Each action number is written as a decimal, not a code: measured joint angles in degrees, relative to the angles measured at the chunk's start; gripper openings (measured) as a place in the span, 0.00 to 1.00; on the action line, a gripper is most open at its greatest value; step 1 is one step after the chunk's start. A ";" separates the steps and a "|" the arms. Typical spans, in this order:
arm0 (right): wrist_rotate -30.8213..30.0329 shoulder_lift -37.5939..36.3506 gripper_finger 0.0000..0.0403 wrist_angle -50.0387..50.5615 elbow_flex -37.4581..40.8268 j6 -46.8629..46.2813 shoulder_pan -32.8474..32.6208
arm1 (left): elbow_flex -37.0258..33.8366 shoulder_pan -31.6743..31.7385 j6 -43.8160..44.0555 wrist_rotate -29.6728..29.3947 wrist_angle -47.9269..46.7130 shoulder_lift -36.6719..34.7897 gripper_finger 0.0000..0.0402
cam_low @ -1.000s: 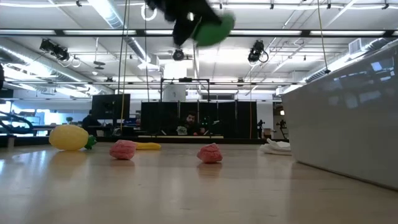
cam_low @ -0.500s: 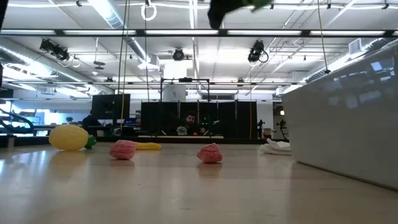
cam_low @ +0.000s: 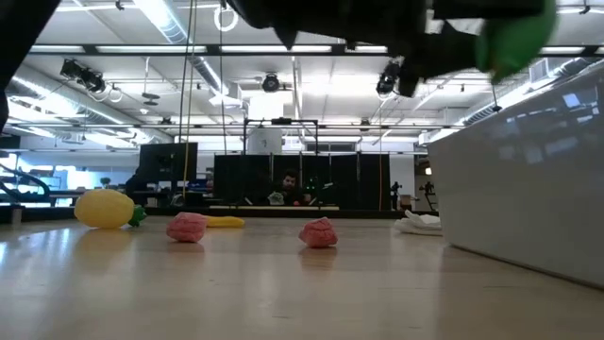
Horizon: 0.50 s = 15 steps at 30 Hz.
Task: Pick and placing Produce into tupperware
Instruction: Put the green corn into the gray bin
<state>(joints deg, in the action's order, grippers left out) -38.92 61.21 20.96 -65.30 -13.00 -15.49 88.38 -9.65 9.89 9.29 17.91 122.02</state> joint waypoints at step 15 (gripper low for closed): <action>-0.02 -0.57 0.45 0.10 -0.02 0.71 0.00 | 15.02 -1.55 -0.09 -0.01 -15.60 13.11 0.62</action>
<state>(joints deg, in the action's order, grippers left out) -38.94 60.64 21.05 -65.32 -12.29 -15.49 103.39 -11.20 9.80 9.28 2.31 135.13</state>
